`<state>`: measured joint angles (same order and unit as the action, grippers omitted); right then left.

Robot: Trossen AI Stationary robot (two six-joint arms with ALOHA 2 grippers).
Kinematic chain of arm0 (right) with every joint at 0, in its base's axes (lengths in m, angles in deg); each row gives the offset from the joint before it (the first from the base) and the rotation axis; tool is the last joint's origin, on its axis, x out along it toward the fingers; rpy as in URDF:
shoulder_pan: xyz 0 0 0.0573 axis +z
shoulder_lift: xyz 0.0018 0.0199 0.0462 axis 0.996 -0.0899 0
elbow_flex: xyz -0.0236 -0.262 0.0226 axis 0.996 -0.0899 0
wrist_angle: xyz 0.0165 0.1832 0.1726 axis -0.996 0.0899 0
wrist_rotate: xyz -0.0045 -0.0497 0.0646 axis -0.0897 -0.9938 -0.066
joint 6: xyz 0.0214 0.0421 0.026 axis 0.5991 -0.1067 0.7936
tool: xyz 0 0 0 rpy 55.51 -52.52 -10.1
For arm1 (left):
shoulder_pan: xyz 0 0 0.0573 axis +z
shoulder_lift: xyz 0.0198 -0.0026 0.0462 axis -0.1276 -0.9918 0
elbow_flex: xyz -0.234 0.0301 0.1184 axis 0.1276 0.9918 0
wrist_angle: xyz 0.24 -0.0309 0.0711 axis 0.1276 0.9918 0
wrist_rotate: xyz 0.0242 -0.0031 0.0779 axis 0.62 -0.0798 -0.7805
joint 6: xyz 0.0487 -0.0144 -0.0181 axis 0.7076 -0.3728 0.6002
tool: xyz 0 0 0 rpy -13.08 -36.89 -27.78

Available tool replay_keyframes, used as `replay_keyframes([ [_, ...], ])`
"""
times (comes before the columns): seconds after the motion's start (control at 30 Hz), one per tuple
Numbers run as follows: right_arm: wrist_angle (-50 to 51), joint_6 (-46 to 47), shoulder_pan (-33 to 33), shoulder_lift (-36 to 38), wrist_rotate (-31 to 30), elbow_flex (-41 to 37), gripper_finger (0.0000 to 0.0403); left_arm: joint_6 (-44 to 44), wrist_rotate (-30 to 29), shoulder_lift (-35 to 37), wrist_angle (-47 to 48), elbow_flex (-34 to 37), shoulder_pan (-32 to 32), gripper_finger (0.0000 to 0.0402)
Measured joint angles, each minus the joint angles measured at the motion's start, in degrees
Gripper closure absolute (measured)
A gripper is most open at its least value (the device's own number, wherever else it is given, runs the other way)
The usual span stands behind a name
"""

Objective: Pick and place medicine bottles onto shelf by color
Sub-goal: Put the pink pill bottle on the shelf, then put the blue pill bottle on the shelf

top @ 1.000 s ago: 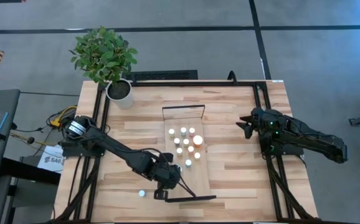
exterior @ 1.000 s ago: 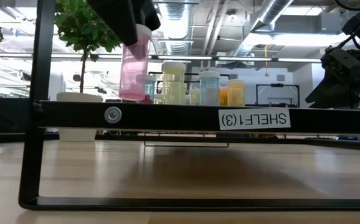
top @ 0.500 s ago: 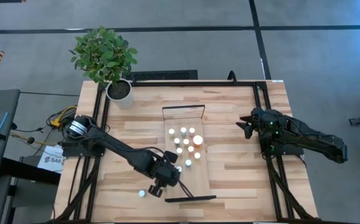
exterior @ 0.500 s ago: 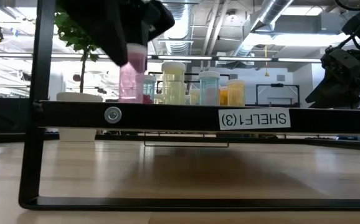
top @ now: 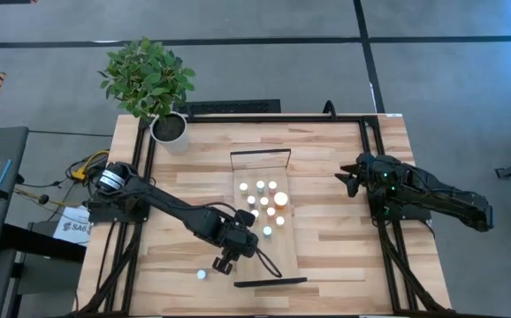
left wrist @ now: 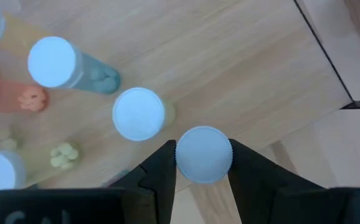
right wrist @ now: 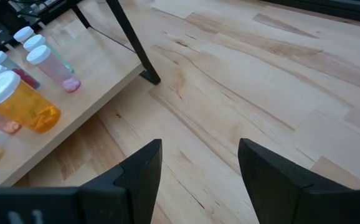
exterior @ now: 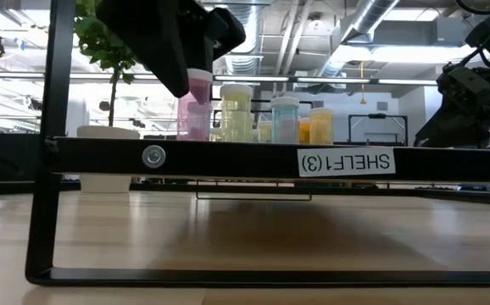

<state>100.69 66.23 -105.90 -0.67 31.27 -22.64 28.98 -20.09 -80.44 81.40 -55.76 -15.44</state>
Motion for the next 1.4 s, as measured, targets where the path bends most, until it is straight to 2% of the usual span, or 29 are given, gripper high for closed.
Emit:
replay_keyframes([
  [0.4, 0.0, 0.0, 0.0, 0.0, 0.0, 0.0, 0.0168, -0.9, 0.5, 0.0, 0.0, 0.0, 0.2, 0.0283],
  [0.87, 0.0, 0.0, 0.0, 0.0, 0.0, 0.0, 0.0168, -0.9, 0.4, 0.2, 1.5, -1.5, 0.1, 0.0235],
  [1.07, 0.0, 0.0, 0.0, 0.0, 0.0, 0.0, 0.0168, -1.2, -0.7, 0.3, 9.6, -8.5, 0.1, 0.0235],
  [1.23, 0.0, 0.0, 0.0, 0.0, 0.0, 0.0, 0.0168, -6.5, -1.8, 0.9, 21.1, -14.9, -1.8, 0.0235],
  [1.4, 0.0, 0.0, 0.0, 0.0, 0.0, 0.0, 0.0168, -11.6, -7.4, 6.2, 23.7, -12.0, -6.7, 0.0235],
])
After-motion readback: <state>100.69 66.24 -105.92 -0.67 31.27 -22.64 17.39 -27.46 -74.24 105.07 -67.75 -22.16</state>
